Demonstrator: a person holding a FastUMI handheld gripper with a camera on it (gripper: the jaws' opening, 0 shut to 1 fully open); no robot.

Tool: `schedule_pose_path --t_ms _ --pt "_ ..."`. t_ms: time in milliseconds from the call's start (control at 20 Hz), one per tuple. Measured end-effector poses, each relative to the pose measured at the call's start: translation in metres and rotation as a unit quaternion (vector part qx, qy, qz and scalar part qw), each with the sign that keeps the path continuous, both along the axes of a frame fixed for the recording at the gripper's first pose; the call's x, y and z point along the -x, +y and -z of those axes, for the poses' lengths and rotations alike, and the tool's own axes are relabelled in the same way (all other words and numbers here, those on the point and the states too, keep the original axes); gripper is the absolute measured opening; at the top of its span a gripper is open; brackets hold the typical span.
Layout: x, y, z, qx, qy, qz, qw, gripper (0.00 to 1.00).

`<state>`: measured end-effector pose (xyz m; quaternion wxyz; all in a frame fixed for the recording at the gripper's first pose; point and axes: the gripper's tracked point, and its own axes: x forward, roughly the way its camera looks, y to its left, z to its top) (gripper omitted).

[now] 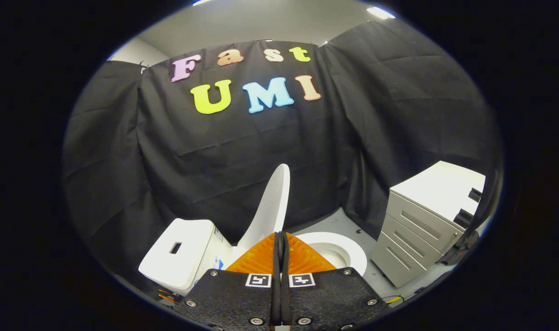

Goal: Open the toilet lid.

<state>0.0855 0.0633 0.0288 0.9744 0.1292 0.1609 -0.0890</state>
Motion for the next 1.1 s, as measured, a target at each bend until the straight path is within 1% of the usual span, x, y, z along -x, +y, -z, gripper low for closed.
schedule_pose_path --t_ms 400,900,1100 --pt "-0.010 0.068 -0.037 0.087 -0.019 -0.053 0.995 0.00" --pt "-0.014 0.146 -0.055 0.132 -0.042 -0.109 0.984 0.00" --pt "-0.017 0.184 -0.060 0.167 -0.052 -0.143 0.974 0.00"
